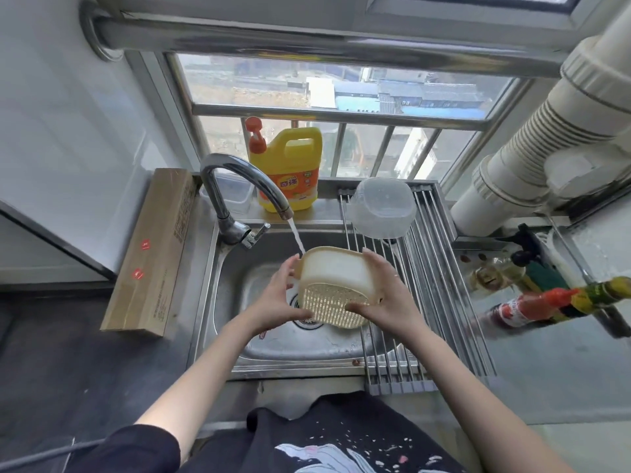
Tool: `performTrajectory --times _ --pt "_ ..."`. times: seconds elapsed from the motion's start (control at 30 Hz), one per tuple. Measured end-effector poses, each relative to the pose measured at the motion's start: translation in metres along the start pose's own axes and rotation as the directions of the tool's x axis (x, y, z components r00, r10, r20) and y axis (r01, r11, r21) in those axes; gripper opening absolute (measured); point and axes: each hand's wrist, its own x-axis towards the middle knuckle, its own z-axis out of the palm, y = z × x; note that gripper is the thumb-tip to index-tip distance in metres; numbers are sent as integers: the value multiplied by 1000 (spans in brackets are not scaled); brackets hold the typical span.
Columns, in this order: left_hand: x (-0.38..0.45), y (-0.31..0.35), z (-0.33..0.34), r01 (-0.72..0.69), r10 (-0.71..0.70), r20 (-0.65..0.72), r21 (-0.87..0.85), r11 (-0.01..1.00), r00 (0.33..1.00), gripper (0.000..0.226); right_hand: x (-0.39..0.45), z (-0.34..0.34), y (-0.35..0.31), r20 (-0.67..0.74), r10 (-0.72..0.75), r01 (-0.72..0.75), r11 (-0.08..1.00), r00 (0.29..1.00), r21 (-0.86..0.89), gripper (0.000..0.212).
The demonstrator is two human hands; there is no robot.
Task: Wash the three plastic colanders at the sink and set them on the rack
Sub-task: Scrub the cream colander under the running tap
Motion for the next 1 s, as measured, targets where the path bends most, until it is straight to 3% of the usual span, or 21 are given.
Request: performTrajectory --times 0.1,0.2,0.37,0.5,0.63,0.77,0.87,1.0 --pt "7 12 3 67 -70 -32 -105 992 997 89 -1 -3 7 -47 127 -122 989 991 88 93" --pt "16 30 22 173 -173 20 -225 959 985 79 0 -14 14 -177 361 -315 918 916 242 73" --pt "41 58 65 165 -147 115 -162 973 982 63 27 -40 41 -195 572 -501 806 797 315 47" --pt "75 65 97 127 -137 77 131 983 988 69 59 -54 73 -237 596 -572 803 767 166 49" --pt "98 57 122 150 -172 58 276 949 983 74 78 -52 97 -298 549 -553 829 781 79 58" --pt "104 52 132 159 -169 1 331 930 986 72 80 -42 108 -338 523 -522 847 782 102 53" --pt "107 55 132 177 -174 -39 340 924 984 69 80 -36 112 -400 557 -587 808 728 57 52" --pt "113 54 123 194 -214 16 362 912 977 69 84 -34 101 -535 469 -658 715 702 -237 50"
